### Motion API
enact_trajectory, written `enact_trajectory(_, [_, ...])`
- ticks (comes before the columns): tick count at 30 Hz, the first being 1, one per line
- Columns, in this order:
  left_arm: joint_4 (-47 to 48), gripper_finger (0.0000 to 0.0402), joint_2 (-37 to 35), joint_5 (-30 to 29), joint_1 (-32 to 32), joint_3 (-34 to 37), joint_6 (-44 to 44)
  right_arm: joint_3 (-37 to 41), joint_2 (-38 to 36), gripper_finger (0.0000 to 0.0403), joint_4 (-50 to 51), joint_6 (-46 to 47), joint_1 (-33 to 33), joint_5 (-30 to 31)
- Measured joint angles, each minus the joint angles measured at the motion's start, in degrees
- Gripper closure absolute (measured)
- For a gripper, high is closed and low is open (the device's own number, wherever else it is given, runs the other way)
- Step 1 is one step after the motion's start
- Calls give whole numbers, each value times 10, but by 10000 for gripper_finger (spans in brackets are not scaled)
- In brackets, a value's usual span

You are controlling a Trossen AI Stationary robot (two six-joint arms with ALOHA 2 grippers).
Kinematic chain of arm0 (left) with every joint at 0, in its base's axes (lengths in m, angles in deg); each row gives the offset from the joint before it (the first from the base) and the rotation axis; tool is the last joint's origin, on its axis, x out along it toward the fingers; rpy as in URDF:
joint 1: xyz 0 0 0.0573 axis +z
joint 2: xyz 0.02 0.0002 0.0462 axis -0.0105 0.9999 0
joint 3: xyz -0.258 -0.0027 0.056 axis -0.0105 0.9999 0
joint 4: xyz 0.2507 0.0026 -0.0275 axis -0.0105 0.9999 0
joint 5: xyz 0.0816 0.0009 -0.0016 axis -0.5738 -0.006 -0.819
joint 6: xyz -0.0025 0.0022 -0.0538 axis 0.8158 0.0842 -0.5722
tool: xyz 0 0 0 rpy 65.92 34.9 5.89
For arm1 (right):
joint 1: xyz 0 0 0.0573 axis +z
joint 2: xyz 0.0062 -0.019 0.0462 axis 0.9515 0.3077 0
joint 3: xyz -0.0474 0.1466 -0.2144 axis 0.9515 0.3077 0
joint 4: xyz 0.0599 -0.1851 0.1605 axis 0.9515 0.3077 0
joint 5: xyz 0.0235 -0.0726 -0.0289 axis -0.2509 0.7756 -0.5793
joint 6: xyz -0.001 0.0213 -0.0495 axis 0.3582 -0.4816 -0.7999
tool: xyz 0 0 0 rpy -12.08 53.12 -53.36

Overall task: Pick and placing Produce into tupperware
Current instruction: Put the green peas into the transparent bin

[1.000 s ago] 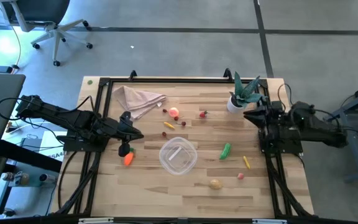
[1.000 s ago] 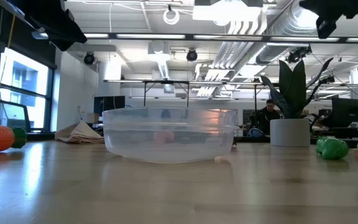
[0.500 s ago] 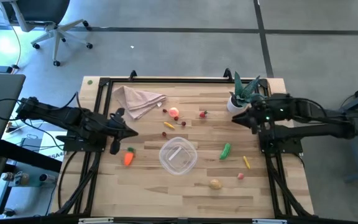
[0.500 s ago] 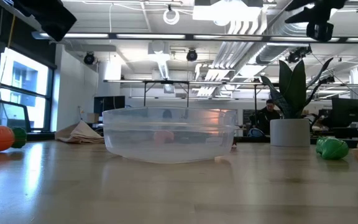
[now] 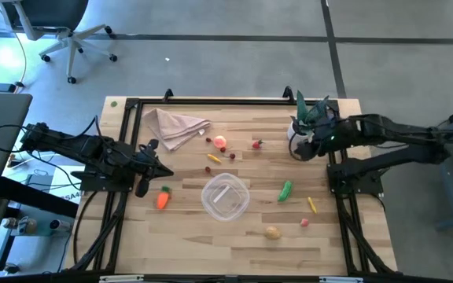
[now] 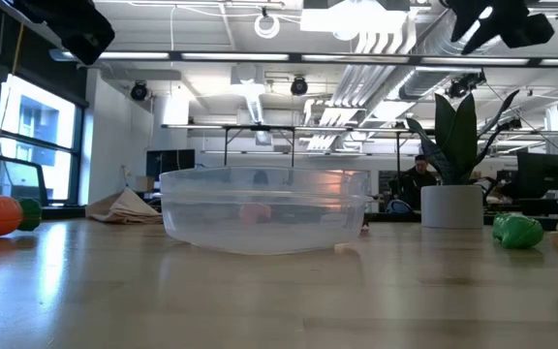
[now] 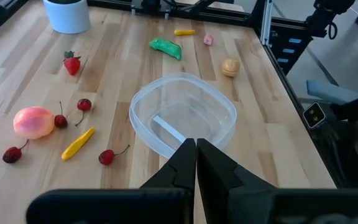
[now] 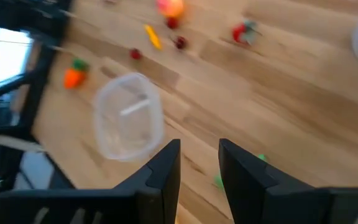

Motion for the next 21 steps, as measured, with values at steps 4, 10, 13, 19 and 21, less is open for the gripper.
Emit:
enact_trajectory(4, [0, 396, 0, 0, 0, 0, 0, 10, 36, 302, 22, 67, 54, 33])
enact_trajectory(10, [0, 396, 0, 0, 0, 0, 0, 20, 98, 302, 22, 134, 96, 71])
enact_trajectory(13, [0, 396, 0, 0, 0, 0, 0, 20, 130, 302, 22, 137, 102, 81])
enact_trajectory(19, [0, 396, 0, 0, 0, 0, 0, 21, 200, 302, 22, 195, 105, 65])
enact_trajectory(21, [0, 396, 0, 0, 0, 0, 0, 21, 220, 302, 20, 195, 105, 35])
